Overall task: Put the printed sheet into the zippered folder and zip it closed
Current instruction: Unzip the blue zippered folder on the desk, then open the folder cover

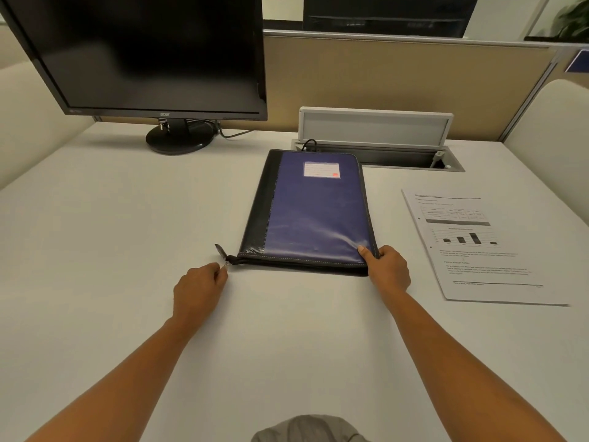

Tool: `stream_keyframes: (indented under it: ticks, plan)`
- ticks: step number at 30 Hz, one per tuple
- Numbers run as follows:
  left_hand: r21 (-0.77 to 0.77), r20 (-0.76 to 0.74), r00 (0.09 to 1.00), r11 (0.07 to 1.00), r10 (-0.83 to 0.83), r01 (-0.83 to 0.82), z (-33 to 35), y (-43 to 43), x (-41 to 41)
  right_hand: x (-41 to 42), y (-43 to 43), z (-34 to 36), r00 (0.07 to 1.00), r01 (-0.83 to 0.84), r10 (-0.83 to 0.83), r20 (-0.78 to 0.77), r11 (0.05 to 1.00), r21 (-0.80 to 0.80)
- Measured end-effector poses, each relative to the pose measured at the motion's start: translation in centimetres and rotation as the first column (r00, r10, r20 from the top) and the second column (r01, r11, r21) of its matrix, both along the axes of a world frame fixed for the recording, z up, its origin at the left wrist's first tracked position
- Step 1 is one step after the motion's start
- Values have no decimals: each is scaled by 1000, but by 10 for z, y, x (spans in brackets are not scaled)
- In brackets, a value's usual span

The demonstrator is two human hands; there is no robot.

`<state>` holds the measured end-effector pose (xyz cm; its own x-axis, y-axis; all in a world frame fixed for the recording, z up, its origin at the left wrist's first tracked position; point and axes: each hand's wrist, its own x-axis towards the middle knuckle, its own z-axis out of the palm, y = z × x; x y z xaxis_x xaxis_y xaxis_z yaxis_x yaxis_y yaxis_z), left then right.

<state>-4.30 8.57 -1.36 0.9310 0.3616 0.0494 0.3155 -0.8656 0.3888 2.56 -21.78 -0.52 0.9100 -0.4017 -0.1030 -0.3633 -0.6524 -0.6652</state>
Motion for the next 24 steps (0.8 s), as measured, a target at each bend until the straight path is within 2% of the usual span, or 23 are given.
stream_keyframes:
  ticks: [3, 5, 8, 10, 13, 18, 24]
  plan:
    - [-86, 117, 990, 994, 79, -69, 2, -5, -2, 0, 1, 1, 1000, -1, 1, -9, 1000, 20]
    - [-81, 227, 970, 994, 87, -70, 7, -12, -2, 0, 1, 3, 1000, 6, -5, -18, 999, 54]
    - [39, 329, 941, 996, -84, 76, 14, -25, 4, -1, 3, 4, 1000, 27, -26, -7, 993, 112]
    - [129, 319, 919, 971, -231, 199, 18, -34, 11, -3, 4, 6, 999, 39, -41, 14, 989, 140]
    - [139, 206, 913, 934, -352, 329, 20, -46, 24, -3, 5, 14, 995, 55, -67, 68, 984, 170]
    - [-91, 41, 963, 959, -265, 268, 18, -53, 40, -1, 5, 43, 967, 65, -114, 229, 975, 213]
    - [-120, 133, 962, 960, -238, 254, 15, -51, 35, 1, 22, 88, 908, -28, -84, 409, 965, 259]
